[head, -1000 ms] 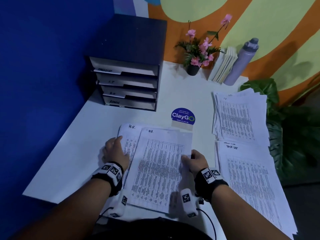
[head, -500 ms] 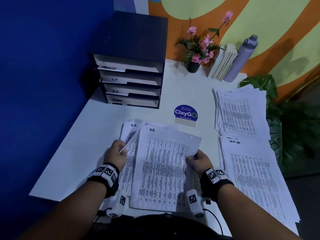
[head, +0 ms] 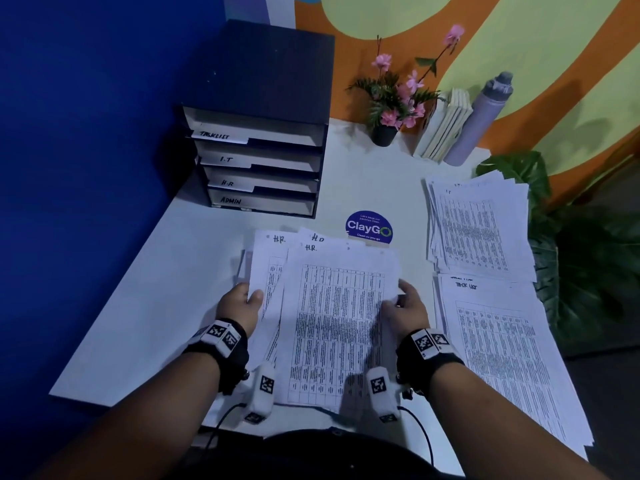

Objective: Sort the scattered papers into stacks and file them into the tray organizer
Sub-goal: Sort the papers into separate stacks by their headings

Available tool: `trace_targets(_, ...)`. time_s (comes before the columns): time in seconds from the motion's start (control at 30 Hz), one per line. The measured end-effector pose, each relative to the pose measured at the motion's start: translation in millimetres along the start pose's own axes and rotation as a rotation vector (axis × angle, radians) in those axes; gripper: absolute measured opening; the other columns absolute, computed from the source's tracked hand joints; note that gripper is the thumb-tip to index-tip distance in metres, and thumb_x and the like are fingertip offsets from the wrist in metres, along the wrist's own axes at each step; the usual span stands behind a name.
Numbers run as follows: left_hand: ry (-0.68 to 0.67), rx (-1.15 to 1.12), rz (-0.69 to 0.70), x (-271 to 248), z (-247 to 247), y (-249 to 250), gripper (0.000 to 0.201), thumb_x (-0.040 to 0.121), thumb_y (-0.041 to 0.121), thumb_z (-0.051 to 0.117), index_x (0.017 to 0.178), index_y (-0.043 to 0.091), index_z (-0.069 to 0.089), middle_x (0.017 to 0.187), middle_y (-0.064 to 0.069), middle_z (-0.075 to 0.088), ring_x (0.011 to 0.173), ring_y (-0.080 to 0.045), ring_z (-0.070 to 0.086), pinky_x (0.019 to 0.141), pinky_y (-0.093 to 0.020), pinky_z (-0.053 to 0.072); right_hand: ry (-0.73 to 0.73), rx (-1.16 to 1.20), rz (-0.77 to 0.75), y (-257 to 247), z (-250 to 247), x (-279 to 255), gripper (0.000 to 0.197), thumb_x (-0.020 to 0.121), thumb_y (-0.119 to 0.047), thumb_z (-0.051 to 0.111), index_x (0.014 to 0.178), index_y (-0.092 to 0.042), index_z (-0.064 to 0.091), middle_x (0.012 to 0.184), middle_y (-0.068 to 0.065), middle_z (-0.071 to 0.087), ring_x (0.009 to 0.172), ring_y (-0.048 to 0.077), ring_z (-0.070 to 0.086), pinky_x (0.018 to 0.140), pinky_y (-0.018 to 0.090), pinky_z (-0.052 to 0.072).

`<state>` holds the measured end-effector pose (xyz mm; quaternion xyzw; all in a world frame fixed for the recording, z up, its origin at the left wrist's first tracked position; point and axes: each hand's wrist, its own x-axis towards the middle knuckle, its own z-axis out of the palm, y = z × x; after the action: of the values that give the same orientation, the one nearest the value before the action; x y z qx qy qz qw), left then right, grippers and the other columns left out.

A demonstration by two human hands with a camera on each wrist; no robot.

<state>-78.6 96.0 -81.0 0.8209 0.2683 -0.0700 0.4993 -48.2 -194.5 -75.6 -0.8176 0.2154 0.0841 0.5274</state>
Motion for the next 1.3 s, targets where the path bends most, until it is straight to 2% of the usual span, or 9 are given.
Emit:
trace_targets(0.1, 0.007, 0.005, -0.031, 0.8, 1.2, 0.2, 0.026, 0.097, 0.021, 0.046, 0.114, 0.008, 0.061, 0.111, -0.009, 0.065, 0.097, -0.024, 0.056, 0.084, -0.028, 0.041, -0.048, 0.012, 0.085, 6.0, -0.2, 3.4, 0.016, 0.078, -0.012, 0.055, 0.070, -0.023, 0.046, 0.064, 0.009, 0.046, 0.062, 0.019, 0.043, 0.058, 0.032, 0.040)
trace_targets(0.3, -0.127, 0.102, 0.060, 2.4, 15.3, 3.0, 0.025, 0.093, 0.009, 0.045, 0.109, 0.015, 0.063, 0.105, -0.011, 0.064, 0.090, -0.025, 0.060, 0.076, -0.028, 0.045, -0.079, 0.008, 0.010, -0.5, 0.9, 1.8, 0.029, 0.087, -0.012, 0.060, 0.108, -0.023, 0.045, 0.082, 0.006, 0.060, 0.074, 0.023, 0.057, 0.072, 0.032, 0.049)
trace_targets(0.4, 0.052, 0.409, 0.051, 9.5, 7.7, -3.6, 0.043, 0.084, 0.022, 0.064, 0.126, 0.028, 0.055, 0.135, -0.005, 0.048, 0.120, -0.028, 0.050, 0.102, -0.034, 0.040, -0.062, -0.027, -0.021, 1.0, 4.4, 2.8, 0.012, 0.083, -0.005, 0.058, 0.082, -0.015, 0.051, 0.065, 0.008, 0.050, 0.060, 0.019, 0.045, 0.056, 0.026, 0.042)
trace_targets(0.53, 0.070, 0.573, -0.073, 22.4, -11.0, -24.0, 0.077, 0.061, 0.049, 0.077, 0.128, 0.027, 0.048, 0.123, -0.008, 0.058, 0.113, -0.032, 0.055, 0.094, -0.043, 0.048, -0.130, 0.101, -0.013, 1.2, 8.1, -1.8, 0.033, 0.084, 0.006, 0.052, 0.084, -0.022, 0.068, 0.061, -0.003, 0.057, 0.055, 0.015, 0.044, 0.054, 0.024, 0.039)
trace_targets(0.7, 0.061, 0.229, 0.023, 15.1, -10.6, -20.7, 0.057, 0.076, 0.017, 0.076, 0.127, 0.017, 0.052, 0.119, -0.005, 0.063, 0.106, -0.026, 0.060, 0.094, -0.038, 0.049, -0.149, 0.181, 0.027, 1.9, 8.9, -1.0, 0.040, 0.085, 0.011, 0.050, 0.084, -0.023, 0.070, 0.066, 0.000, 0.058, 0.069, 0.016, 0.043, 0.062, 0.028, 0.037)
trace_targets(0.87, -0.001, 0.045, -0.005, 2.1, -11.0, -1.2, 0.031, 0.097, 0.022, 0.050, 0.125, 0.014, 0.058, 0.111, -0.002, 0.061, 0.108, -0.027, 0.057, 0.088, -0.025, 0.038, -0.165, 0.238, 0.057, 4.3, 11.7, 3.7, 0.041, 0.086, 0.015, 0.049, 0.086, -0.020, 0.070, 0.063, -0.007, 0.064, 0.064, 0.016, 0.047, 0.060, 0.022, 0.038)
trace_targets(1.0, -0.001, -0.067, 0.005, -0.6, -13.2, 6.3, 0.024, 0.088, 0.018, 0.066, 0.111, 0.015, 0.065, 0.096, 0.001, 0.066, 0.094, -0.024, 0.064, 0.078, -0.024, 0.042, -0.158, 0.248, 0.062, 0.5, 14.1, 3.2, 0.037, 0.087, 0.012, 0.048, 0.093, -0.017, 0.070, 0.052, -0.010, 0.060, 0.044, 0.007, 0.043, 0.045, 0.015, 0.035)
trace_targets(1.17, 0.020, -0.236, -0.046, -2.1, -10.5, 12.2, 0.018, 0.083, 0.027, 0.071, 0.099, 0.020, 0.067, 0.091, 0.006, 0.070, 0.088, -0.019, 0.064, 0.077, -0.024, 0.044, -0.137, 0.218, 0.014, 0.1, 16.2, 7.2, 0.038, 0.084, 0.012, 0.056, 0.071, -0.022, 0.067, 0.062, -0.002, 0.062, 0.074, 0.017, 0.050, 0.070, 0.034, 0.042)
trace_targets(1.3, 0.032, -0.258, -0.067, -1.7, -10.7, 13.1, 0.027, 0.099, 0.036, 0.044, 0.115, 0.023, 0.061, 0.102, 0.004, 0.059, 0.096, -0.018, 0.052, 0.086, -0.028, 0.038, -0.093, 0.256, 0.001, -2.8, 11.7, 8.8, 0.038, 0.082, 0.017, 0.055, 0.093, -0.020, 0.055, 0.070, 0.004, 0.059, 0.073, 0.021, 0.050, 0.069, 0.033, 0.043)
